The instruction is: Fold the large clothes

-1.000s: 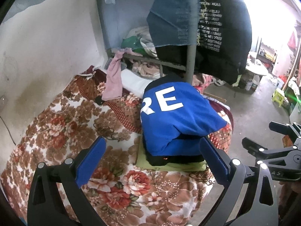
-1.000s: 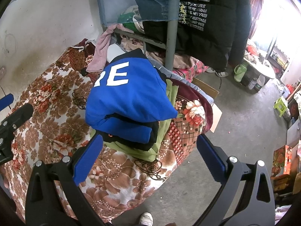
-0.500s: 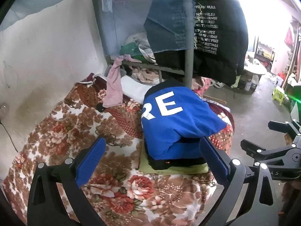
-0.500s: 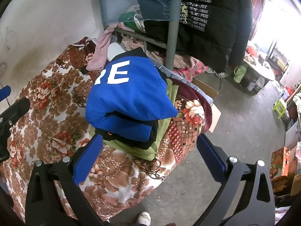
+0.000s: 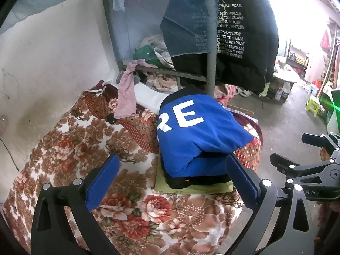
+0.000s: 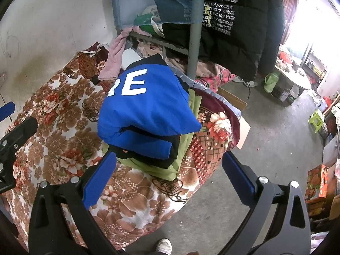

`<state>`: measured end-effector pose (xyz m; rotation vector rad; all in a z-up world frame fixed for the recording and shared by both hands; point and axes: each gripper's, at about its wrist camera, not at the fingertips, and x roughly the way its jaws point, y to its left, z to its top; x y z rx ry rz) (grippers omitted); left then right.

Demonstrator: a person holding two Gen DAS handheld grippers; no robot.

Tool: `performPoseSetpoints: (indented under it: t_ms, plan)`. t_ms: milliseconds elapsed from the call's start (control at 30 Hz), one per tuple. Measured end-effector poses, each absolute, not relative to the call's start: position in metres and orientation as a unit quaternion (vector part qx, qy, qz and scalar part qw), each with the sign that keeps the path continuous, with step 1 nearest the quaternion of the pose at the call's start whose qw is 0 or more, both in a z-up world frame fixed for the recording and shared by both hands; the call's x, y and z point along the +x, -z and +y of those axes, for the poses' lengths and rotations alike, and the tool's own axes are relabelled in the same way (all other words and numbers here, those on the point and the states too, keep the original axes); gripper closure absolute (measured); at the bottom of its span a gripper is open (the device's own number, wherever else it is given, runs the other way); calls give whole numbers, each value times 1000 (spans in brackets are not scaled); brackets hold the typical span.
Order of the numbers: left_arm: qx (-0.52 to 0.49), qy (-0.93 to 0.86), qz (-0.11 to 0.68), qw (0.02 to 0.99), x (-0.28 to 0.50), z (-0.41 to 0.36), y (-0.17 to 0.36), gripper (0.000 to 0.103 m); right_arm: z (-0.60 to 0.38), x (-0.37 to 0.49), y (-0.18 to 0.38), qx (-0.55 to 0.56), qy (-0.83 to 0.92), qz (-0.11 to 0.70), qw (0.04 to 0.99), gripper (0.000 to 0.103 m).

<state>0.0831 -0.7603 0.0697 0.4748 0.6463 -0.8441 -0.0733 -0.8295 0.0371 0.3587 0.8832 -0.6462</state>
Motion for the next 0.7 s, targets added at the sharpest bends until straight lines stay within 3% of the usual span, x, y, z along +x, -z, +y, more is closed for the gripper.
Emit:
performPoseSetpoints:
  t_ms: [700]
  plan:
    - [224,385,320,836,81,-766,-69,5,-830,-77,-42,171,309,419,837,5]
